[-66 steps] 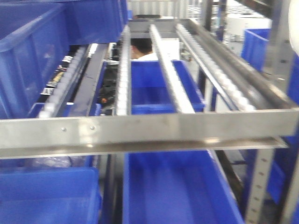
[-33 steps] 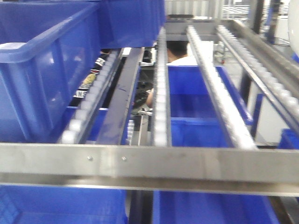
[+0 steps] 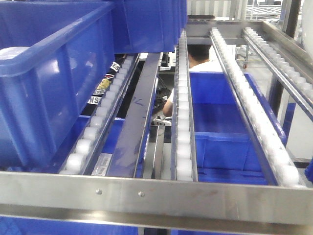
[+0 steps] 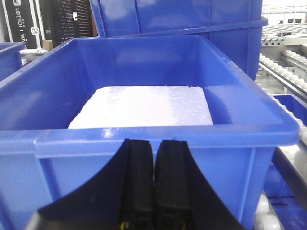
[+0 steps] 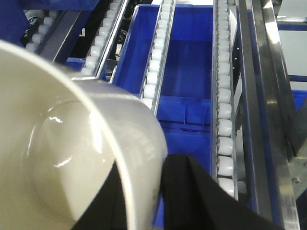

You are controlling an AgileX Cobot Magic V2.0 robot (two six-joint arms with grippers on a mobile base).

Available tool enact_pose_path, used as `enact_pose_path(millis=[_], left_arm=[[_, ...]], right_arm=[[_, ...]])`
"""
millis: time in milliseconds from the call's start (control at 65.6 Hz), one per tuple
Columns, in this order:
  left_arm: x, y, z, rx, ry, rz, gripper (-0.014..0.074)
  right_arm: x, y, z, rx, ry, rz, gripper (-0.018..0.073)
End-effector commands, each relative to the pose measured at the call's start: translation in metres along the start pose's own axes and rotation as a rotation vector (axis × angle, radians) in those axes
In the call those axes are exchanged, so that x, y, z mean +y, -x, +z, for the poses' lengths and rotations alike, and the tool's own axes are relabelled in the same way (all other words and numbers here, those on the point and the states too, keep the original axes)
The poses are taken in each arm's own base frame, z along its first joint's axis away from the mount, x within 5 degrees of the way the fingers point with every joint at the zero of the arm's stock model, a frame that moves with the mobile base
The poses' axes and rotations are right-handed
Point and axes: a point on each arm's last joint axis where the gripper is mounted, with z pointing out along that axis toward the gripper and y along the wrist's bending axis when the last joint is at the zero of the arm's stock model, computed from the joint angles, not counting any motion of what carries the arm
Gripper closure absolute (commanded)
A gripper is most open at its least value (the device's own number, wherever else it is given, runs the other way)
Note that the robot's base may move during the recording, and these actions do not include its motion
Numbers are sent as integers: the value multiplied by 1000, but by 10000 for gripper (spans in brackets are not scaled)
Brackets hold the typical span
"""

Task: Move white bin to right shelf second layer

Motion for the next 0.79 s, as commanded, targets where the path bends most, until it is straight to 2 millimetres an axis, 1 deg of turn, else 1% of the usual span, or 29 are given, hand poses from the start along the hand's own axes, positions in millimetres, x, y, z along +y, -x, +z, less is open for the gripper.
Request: enact_pose_path(millis=[0,777], left_arm=[[0,-3,-1,-67,6,-13,512],[0,-3,-1,-67,6,-13,512]], right_arm=[[2,18,-5,-129,19,1,504],[2,18,-5,-129,19,1,504]])
